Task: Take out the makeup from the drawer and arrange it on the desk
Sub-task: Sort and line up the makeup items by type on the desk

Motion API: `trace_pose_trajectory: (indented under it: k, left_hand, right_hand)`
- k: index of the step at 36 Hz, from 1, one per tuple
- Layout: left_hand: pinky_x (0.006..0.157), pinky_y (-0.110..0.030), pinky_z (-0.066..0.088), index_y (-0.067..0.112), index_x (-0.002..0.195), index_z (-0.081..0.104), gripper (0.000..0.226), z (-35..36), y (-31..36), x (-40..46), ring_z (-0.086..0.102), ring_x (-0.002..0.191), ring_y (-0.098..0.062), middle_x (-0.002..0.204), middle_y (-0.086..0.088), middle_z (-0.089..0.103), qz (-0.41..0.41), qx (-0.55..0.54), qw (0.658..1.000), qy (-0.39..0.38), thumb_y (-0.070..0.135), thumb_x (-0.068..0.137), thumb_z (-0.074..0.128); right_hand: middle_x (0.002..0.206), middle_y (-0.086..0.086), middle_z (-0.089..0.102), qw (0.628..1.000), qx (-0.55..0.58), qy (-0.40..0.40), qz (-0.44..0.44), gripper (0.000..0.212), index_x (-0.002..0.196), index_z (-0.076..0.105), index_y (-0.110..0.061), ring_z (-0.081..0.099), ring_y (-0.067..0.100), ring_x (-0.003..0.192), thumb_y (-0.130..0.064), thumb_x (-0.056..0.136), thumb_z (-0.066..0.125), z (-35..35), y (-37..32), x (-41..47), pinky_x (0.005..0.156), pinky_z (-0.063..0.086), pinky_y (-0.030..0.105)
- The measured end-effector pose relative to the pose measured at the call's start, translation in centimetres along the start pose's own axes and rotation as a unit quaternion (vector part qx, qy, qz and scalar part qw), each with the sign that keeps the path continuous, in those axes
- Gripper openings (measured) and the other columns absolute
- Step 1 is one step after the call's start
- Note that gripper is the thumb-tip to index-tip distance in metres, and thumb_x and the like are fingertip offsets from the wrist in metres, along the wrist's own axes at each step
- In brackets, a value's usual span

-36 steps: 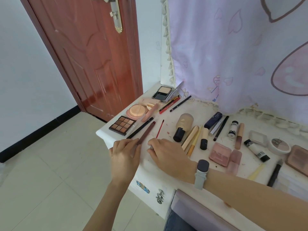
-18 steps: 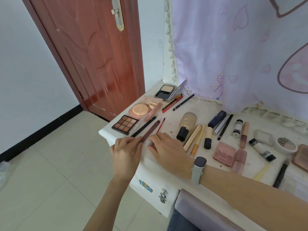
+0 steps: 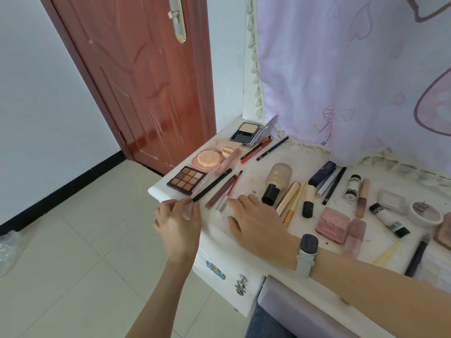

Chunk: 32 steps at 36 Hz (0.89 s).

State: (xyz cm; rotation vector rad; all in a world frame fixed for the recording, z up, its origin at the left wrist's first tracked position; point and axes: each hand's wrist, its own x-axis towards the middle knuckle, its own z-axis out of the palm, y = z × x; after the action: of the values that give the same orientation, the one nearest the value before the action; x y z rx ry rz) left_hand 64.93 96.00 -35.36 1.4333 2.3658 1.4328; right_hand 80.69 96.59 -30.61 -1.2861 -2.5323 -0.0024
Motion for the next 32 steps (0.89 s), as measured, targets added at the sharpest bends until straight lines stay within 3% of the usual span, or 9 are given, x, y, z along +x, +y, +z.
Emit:
trace_pose_trajectory:
  k: [5,12,16,21,25,28,32]
  left_hand:
    - [0.083,-0.032,0.024,0.015,0.095,0.072,0.019,0.4,0.5,0.2,0.049,0.096,-0.026,0.097,-0.006,0.055,-0.036,0.015,0.999,-0.003,0.022,0.078,0.073]
    - [0.083,-0.031,0.026,0.016,0.092,0.071,0.012,0.2,1.3,0.2,0.047,0.097,-0.023,0.098,-0.004,0.055,-0.068,-0.008,0.998,-0.016,0.02,0.081,0.068]
    - [0.084,-0.034,0.037,0.015,0.09,0.069,0.009,-0.8,0.8,0.1,0.051,0.092,-0.022,0.094,0.0,0.055,-0.048,-0.053,0.997,-0.016,0.016,0.081,0.069]
    - [0.067,-0.013,0.041,0.03,0.082,0.062,0.013,-3.2,-0.4,-0.1,0.055,0.074,-0.006,0.08,0.012,0.062,-0.067,-0.187,0.98,0.003,0.017,0.084,0.065]
    - [0.07,-0.018,0.048,0.03,0.08,0.061,0.022,-5.2,-0.8,0.4,0.06,0.074,-0.005,0.078,0.011,0.064,-0.086,-0.279,0.956,0.034,0.009,0.085,0.063]
    - [0.069,-0.019,0.049,0.033,0.075,0.063,0.022,-6.6,-0.5,0.9,0.058,0.071,-0.011,0.076,0.004,0.063,-0.086,-0.339,0.936,0.047,0.012,0.082,0.063]
    - [0.061,-0.017,0.045,0.026,0.074,0.061,0.013,-8.1,0.3,1.5,0.052,0.059,-0.01,0.063,0.008,0.06,-0.097,-0.439,0.893,0.032,0.014,0.079,0.061]
  right_hand:
    - [0.095,0.006,0.056,0.999,-0.027,-0.016,-0.009,0.033,0.1,0.057,-0.009,0.05,0.023,0.084,-0.028,0.095,0.03,0.0,-0.1,-0.5,0.069,0.046,0.036]
    - [0.086,0.001,0.059,0.997,-0.072,-0.001,-0.01,0.025,0.085,0.06,-0.014,0.053,0.019,0.074,-0.028,0.092,0.04,0.0,-0.4,-1.2,0.061,0.046,0.033]
    - [0.09,0.002,0.059,0.998,-0.067,-0.002,-0.02,0.028,0.089,0.06,-0.013,0.053,0.02,0.078,-0.028,0.093,0.037,0.1,-0.2,-1.2,0.065,0.047,0.034]
    - [0.091,0.005,0.058,0.999,-0.043,0.004,-0.023,0.029,0.09,0.061,-0.01,0.054,0.023,0.081,-0.028,0.093,0.037,-0.1,0.1,-0.9,0.065,0.044,0.033]
    - [0.099,0.006,0.059,0.999,0.024,0.021,-0.031,0.03,0.107,0.06,-0.009,0.055,0.024,0.088,-0.026,0.095,0.039,-0.7,0.4,-0.3,0.07,0.045,0.033]
    - [0.103,0.009,0.063,0.993,0.077,0.081,-0.03,0.025,0.111,0.061,-0.006,0.06,0.026,0.09,-0.017,0.09,0.053,-1.7,0.2,0.3,0.07,0.052,0.036]
    - [0.125,0.007,0.055,0.981,0.164,0.095,-0.05,0.036,0.126,0.052,-0.009,0.048,0.022,0.114,-0.02,0.092,0.053,-2.9,-0.1,1.3,0.092,0.043,0.032]
